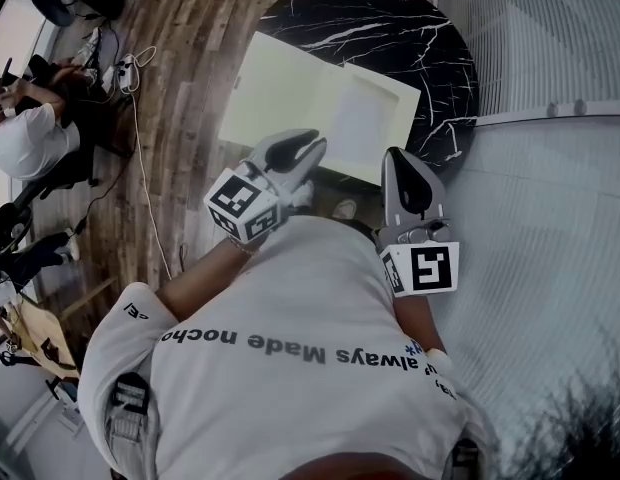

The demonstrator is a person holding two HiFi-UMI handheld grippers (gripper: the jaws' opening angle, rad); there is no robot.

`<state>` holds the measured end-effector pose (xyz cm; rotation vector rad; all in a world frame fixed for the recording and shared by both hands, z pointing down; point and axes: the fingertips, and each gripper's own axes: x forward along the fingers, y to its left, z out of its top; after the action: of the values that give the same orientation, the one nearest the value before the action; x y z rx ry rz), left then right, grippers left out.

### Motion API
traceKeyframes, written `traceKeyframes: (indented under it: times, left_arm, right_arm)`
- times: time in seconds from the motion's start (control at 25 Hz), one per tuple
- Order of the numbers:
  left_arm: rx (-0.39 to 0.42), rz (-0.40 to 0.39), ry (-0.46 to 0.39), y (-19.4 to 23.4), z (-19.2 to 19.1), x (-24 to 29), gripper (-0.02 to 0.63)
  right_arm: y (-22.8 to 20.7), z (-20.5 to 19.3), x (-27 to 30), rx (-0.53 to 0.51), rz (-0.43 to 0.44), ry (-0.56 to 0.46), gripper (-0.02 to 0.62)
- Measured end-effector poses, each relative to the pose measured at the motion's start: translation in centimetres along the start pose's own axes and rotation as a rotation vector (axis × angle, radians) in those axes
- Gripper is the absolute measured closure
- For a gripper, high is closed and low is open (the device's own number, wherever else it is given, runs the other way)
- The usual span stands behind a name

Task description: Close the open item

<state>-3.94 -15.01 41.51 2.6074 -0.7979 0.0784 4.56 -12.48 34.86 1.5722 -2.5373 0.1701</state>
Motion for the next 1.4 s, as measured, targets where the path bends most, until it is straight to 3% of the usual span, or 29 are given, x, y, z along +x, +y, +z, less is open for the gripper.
traceKeyframes:
  times: [0.2, 0.4, 0.64, 0.84, 0.96, 1.16, 1.4]
  left_arm:
    - [-0.082, 0.059, 0.064, 3.4, -4.0, -1.5, 0.512]
    - [0.030, 0.125, 0.228, 6.4, -10.1, -2.5, 0.511]
    - [0.035, 0.154, 0.400, 9.6, -19.2, -3.6, 0.509]
    - [-0.061, 0.152, 0.494, 11.6, -25.7, -5.2, 0.497]
    - [-0.215, 0.218, 0.463, 13.5, -28.0, -6.2, 0.488]
    - [-0.452, 0.323, 0.319, 17.2, -29.1, -7.0, 0.432]
    - [-0.539, 0.344, 0.203, 19.6, -28.5, -6.7, 0.354]
  right_arm:
    - [0.3, 0.2, -0.1, -0.011, 0.006, 0.010, 0.594]
    - [0.3, 0.3, -0.2, -0.012, 0.005, 0.016, 0.594]
    - [0.2, -0.4, -0.3, -0.005, -0.001, 0.023, 0.594]
    - [0.4, -0.6, -0.2, 0.001, -0.002, 0.027, 0.594]
    - [0.5, -0.8, -0.3, 0.005, -0.003, 0.029, 0.594]
    - [0.8, -1.3, 0.0, 0.010, -0.001, 0.040, 0.594]
    - [0.9, -1.5, 0.2, 0.011, 0.005, 0.043, 0.594]
